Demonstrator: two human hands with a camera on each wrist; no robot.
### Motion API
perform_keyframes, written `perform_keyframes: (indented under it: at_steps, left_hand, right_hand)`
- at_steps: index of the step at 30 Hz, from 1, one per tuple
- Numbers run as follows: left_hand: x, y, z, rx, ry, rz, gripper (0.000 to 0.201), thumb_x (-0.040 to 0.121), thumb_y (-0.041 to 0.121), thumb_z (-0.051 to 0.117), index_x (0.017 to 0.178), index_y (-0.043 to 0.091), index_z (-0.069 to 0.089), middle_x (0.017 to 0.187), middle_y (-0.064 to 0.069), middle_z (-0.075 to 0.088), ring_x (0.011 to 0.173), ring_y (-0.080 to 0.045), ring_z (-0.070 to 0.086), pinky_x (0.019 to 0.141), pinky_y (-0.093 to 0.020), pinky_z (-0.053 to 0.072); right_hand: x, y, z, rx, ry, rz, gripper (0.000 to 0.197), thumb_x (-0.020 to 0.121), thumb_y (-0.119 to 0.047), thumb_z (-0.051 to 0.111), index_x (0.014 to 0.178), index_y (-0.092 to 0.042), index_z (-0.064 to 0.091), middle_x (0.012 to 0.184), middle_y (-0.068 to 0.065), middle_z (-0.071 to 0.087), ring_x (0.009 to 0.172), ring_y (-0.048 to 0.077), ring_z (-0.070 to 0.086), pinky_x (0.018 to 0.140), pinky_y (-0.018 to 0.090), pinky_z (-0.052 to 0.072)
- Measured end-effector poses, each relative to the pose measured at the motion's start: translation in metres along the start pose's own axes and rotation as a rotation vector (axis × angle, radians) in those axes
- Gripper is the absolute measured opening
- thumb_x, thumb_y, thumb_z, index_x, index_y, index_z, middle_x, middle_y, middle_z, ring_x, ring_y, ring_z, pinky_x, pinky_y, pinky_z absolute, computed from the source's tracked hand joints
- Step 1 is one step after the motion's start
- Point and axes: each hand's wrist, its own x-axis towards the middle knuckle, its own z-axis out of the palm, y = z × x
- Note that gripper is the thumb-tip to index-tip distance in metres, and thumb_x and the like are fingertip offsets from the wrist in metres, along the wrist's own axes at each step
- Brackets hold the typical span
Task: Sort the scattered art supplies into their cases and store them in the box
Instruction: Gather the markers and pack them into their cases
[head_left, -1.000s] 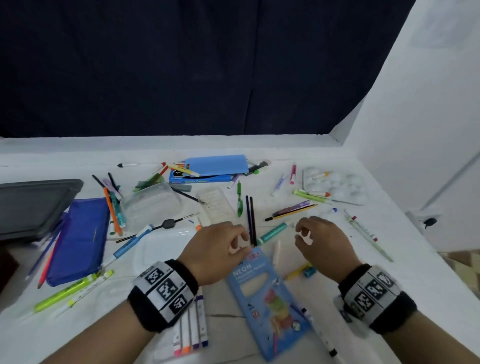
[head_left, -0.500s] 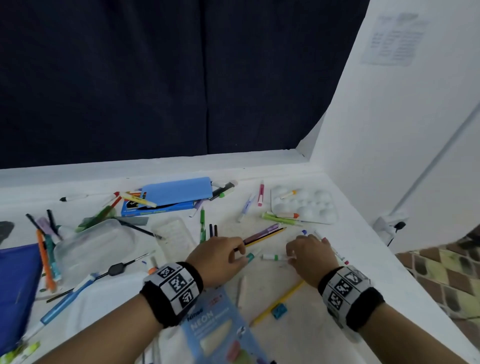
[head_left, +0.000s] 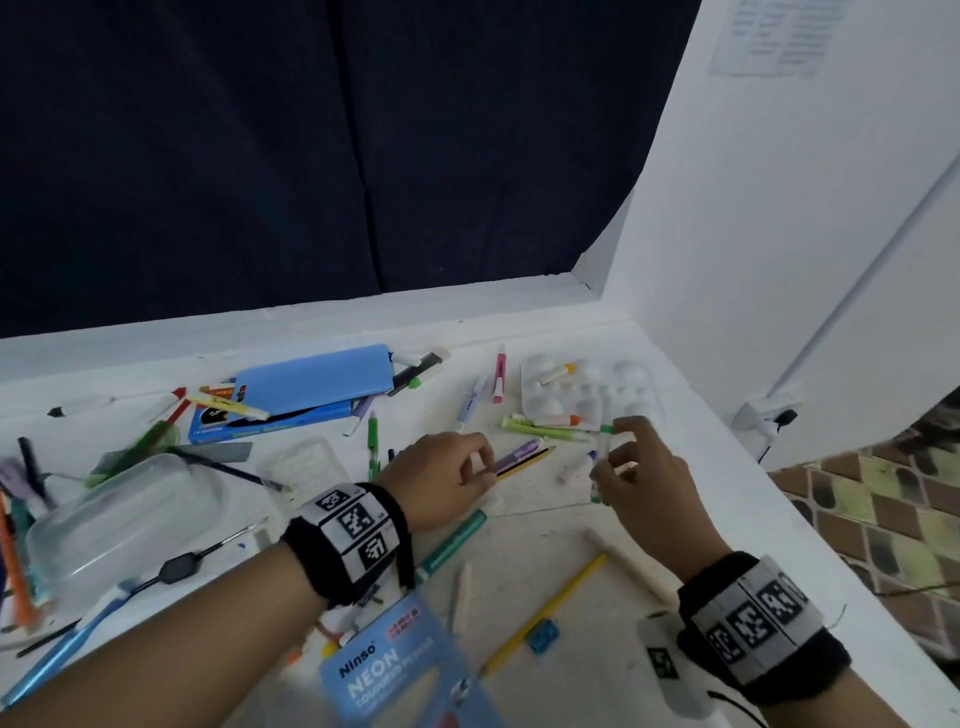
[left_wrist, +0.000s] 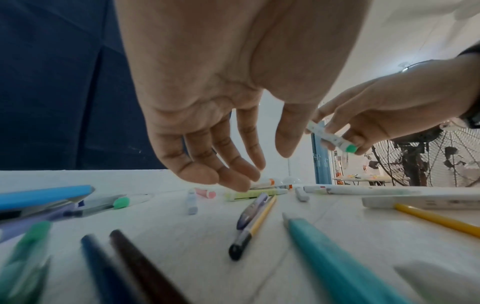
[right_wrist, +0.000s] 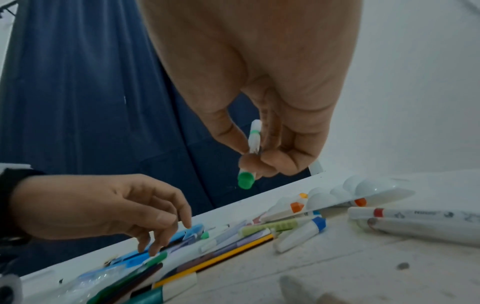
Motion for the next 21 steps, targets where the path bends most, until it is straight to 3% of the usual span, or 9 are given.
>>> perform_keyframes:
  at_steps: [4,6,9,14,18,21]
  left_hand:
    - [0.026,0.018,0.016,0.083,-0.102,0.11,0.029,0.099,0.036,0.053,0.127,0.033,0.059,0.108,0.003,0.052,0.102,-0.018,0.057,0.091,-0.032,0.048]
    - [0.037,0.03,0.029,0.149,-0.172,0.176,0.037,0.1,0.036,0.05,0.137,0.039,0.051,0.12,0.0,0.049,0.113,-0.02,0.051,0.099,-0.037,0.044]
    - [0.056,0.048,0.047,0.27,-0.225,0.216,0.045,0.101,0.041,0.046,0.146,0.038,0.041,0.129,-0.001,0.047,0.123,-0.022,0.046,0.105,-0.046,0.038]
    - [0.081,0.064,0.065,0.413,-0.22,0.188,0.053,0.098,0.047,0.049,0.147,0.035,0.037,0.142,-0.008,0.041,0.132,-0.03,0.042,0.107,-0.05,0.037]
    - [0.091,0.081,0.071,0.466,-0.154,0.267,0.052,0.099,0.045,0.047,0.149,0.039,0.033,0.138,-0.009,0.038,0.129,-0.031,0.04,0.105,-0.049,0.035]
    - [0.098,0.095,0.08,0.536,-0.17,0.311,0.048,0.101,0.043,0.041,0.148,0.046,0.029,0.141,-0.008,0.035,0.129,-0.03,0.037,0.106,-0.051,0.03]
  right_hand:
    - [-0.011,0.011,-0.016,0.043,0.108,0.093,0.033,0.091,-0.01,0.062,0.114,-0.02,0.041,0.067,0.001,0.067,0.054,0.005,0.062,0.052,0.022,0.041]
    - [-0.016,0.017,-0.023,0.065,0.124,0.162,0.027,0.094,-0.012,0.06,0.113,-0.018,0.041,0.069,0.004,0.067,0.05,0.002,0.06,0.045,0.013,0.036]
    - [-0.02,0.028,-0.029,0.023,0.071,0.232,0.025,0.096,-0.015,0.058,0.115,-0.018,0.041,0.07,0.007,0.068,0.05,0.006,0.06,0.045,0.013,0.037]
    - [-0.025,0.041,-0.032,-0.027,0.007,0.273,0.028,0.095,-0.013,0.057,0.114,-0.021,0.039,0.073,0.011,0.07,0.06,0.02,0.067,0.057,0.029,0.053]
    - [-0.024,0.05,-0.034,-0.044,0.022,0.3,0.027,0.096,-0.014,0.056,0.115,-0.022,0.04,0.074,0.01,0.069,0.06,0.019,0.066,0.049,0.019,0.047]
    - [-0.023,0.054,-0.036,-0.046,0.047,0.299,0.026,0.095,-0.013,0.057,0.115,-0.021,0.041,0.07,0.008,0.069,0.056,0.016,0.065,0.05,0.023,0.048]
